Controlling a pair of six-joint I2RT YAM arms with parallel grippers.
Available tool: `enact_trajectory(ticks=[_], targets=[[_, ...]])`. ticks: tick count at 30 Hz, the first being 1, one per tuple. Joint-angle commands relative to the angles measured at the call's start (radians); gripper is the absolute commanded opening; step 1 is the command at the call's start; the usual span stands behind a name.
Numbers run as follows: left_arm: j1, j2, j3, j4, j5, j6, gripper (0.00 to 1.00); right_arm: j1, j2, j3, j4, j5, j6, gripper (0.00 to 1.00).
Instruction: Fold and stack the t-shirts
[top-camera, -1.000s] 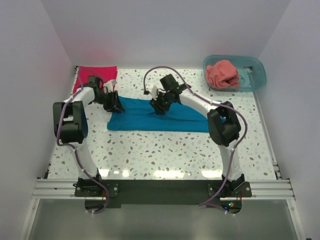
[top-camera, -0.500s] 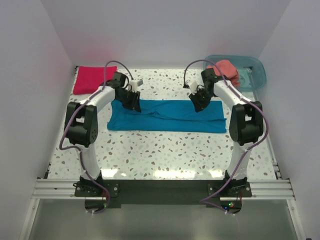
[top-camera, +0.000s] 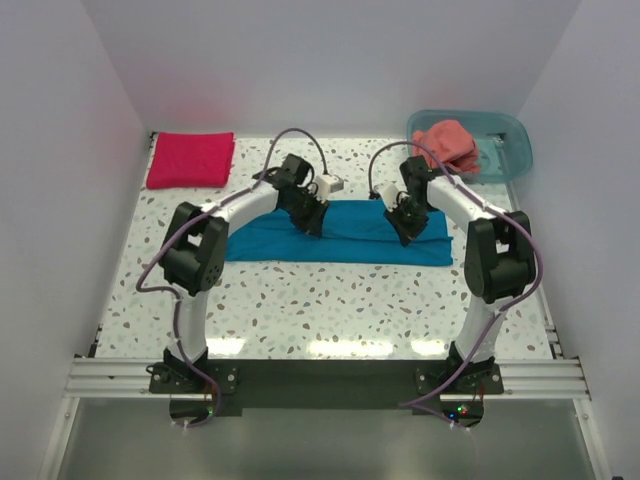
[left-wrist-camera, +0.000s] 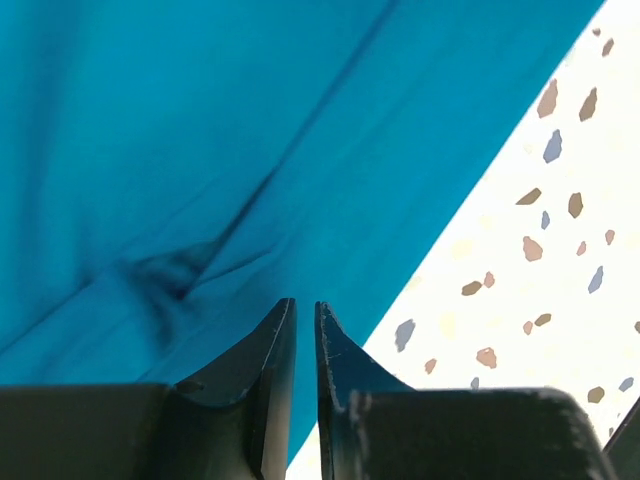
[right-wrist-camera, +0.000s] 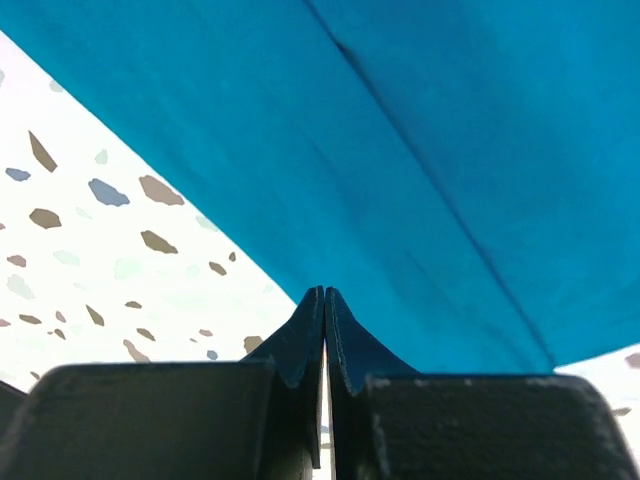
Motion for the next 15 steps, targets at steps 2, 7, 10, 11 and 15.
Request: enact_trajectory(ticks=[2,7,10,11,15], targets=[[-0.045,0.036,0.041,0.024,-0.027,0.047,0.17,-0.005,-0.061,-0.039,0.036,0.08,0.096,0.0],[-0.076,0.069,0.029,0.065,-0.058,0.024,0.17,-0.008,-0.055,-0.095,0.081,0.138,0.157,0.0],[-0.074,0.095,0.047,0.081,-0.076,0.002,0.16,-0.009,-0.045,-0.132,0.123,0.189,0.179,0.0],[-0.073,0.098,0.055,0.087,-0.076,-0.007,0.16,-0.011,-0.036,-0.141,0.138,0.189,0.183,0.0],[-0.065,0.097,0.063,0.114,-0.063,-0.022,0.16,-0.011,-0.01,-0.17,0.161,0.251,0.18,0.0]])
